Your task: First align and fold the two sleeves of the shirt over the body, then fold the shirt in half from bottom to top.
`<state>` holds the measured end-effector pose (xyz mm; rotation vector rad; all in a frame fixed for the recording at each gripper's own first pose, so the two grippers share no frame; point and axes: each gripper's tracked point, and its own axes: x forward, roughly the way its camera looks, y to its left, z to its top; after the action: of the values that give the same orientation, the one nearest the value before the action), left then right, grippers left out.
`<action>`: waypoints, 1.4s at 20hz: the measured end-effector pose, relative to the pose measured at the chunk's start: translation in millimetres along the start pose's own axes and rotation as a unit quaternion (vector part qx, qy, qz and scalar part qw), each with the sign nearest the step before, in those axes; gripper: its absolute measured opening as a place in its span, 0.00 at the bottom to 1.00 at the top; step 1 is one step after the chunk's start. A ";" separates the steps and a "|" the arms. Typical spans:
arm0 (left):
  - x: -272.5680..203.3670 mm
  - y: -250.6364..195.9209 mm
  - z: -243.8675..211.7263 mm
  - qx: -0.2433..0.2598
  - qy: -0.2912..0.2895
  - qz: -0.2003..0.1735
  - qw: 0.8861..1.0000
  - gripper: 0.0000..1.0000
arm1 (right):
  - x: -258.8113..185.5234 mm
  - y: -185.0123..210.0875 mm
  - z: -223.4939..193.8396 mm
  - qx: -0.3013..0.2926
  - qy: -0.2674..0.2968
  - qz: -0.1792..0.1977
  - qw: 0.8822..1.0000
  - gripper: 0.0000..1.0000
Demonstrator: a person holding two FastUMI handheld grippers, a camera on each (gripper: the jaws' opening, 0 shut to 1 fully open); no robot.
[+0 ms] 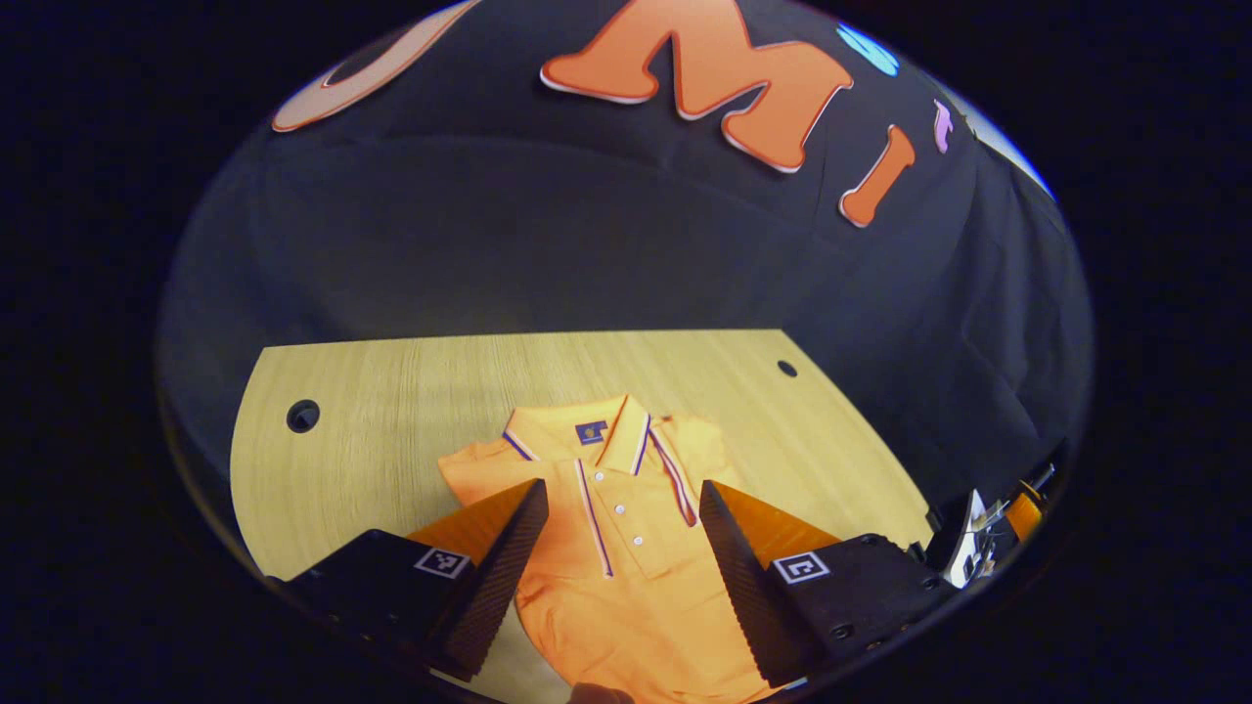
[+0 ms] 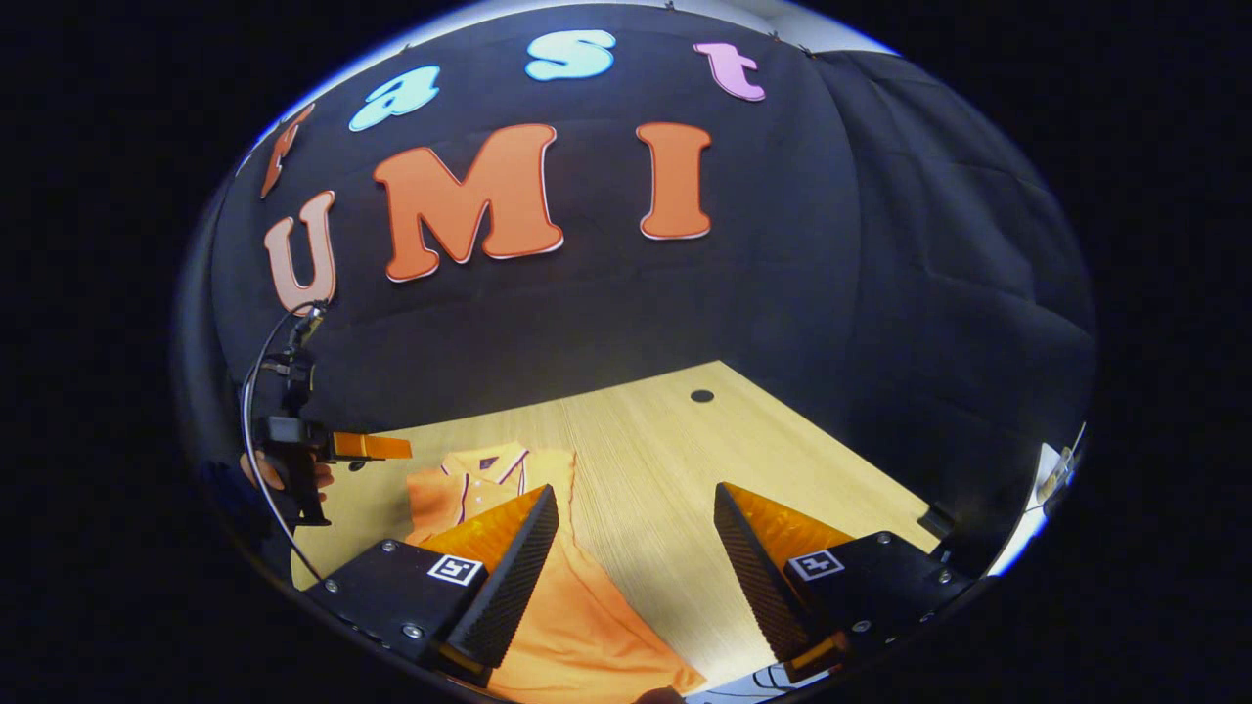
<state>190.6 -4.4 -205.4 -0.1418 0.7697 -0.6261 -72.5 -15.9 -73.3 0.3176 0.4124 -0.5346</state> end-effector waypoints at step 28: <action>-249.4 -59.8 -107.2 0.036 -0.231 0.295 0.926 0.98 | -11.8 13.5 -60.5 -0.113 -0.030 0.226 0.967 0.98</action>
<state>-48.2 101.9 -110.8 0.0169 0.2976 -0.0343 -92.1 24.0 -118.1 0.1659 0.3251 -0.0483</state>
